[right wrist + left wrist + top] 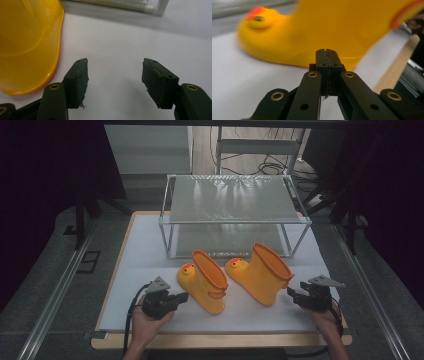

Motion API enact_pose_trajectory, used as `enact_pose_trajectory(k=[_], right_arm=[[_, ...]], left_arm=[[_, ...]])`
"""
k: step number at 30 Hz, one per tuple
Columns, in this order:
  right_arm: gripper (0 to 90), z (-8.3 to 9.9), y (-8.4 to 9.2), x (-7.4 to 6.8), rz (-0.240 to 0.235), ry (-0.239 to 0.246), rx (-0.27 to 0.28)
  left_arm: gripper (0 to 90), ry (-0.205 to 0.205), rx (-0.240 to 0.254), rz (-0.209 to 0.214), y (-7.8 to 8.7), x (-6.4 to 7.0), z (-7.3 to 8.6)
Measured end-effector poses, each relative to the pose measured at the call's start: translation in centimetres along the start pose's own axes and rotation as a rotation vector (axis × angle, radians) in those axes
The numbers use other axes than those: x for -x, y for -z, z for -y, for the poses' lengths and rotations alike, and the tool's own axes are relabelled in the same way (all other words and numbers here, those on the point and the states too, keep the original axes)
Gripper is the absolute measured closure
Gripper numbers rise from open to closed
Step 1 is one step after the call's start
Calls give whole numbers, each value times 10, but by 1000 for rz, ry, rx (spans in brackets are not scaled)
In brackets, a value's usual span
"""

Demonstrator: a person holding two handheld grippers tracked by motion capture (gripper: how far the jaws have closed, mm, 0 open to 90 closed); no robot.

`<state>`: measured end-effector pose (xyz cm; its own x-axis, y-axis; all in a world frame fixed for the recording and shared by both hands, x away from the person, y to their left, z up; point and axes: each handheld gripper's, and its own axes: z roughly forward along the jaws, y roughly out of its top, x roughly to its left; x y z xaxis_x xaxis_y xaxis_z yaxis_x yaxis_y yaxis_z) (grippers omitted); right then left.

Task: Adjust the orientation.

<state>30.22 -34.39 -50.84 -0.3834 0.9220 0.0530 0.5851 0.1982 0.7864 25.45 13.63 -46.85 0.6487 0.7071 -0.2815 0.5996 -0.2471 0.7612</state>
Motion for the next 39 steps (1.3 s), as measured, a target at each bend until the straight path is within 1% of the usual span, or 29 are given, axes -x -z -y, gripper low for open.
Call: enact_pose_trajectory(k=[3,4,5,9,10,12,13,14,15,16,21,23,26,27,28,30,31,33,36,39], right_arm=[[387,1,-1,2,6,-1,0],[386,1,0,3,6,-2,-1],[387,1,0,3,9,-1,2],[387,2,0,3,11,-8,4],[387,2,0,3,11,-8,4],[385,2,0,3,12,-8,4],[385,2,0,2,12,-10,1],[385,2,0,2,14,-9,0],[385,1,1,2,13,-13,2],[385,1,1,2,13,-13,4],[386,0,2,3,19,-25,12],[386,1,2,3,21,-27,10],[386,1,3,4,26,-33,11],[386,1,3,4,26,-33,11],[386,1,3,5,30,-33,15],[386,1,4,5,32,-36,17],[386,1,4,5,32,-36,17],[386,1,4,7,40,-42,15],[386,2,3,7,41,-43,13],[386,2,3,7,43,-41,13]], left_arm=[[899,-25,-10,19,-11,14,1],[899,-25,-10,19,-11,14,1],[899,-42,-10,29,-15,23,1],[900,-78,3,37,-25,42,2],[900,-78,3,37,-25,42,2],[900,-98,8,43,-32,54,4],[900,-112,10,46,-39,63,5],[899,-119,12,46,-43,68,5],[900,-119,12,46,-43,68,5],[899,-136,19,40,-49,75,5],[899,-172,49,-4,-65,89,2],[899,-181,55,-15,-71,93,1],[899,-197,58,-55,-81,95,0],[898,-197,58,-55,-81,95,0],[897,-210,58,-88,-85,94,-1],[898,-203,61,-101,-86,90,-1],[899,-203,61,-101,-86,90,-1],[900,-192,69,-96,-84,86,-1],[900,-195,70,-99,-83,86,0],[900,-176,76,-84,-77,82,3]])
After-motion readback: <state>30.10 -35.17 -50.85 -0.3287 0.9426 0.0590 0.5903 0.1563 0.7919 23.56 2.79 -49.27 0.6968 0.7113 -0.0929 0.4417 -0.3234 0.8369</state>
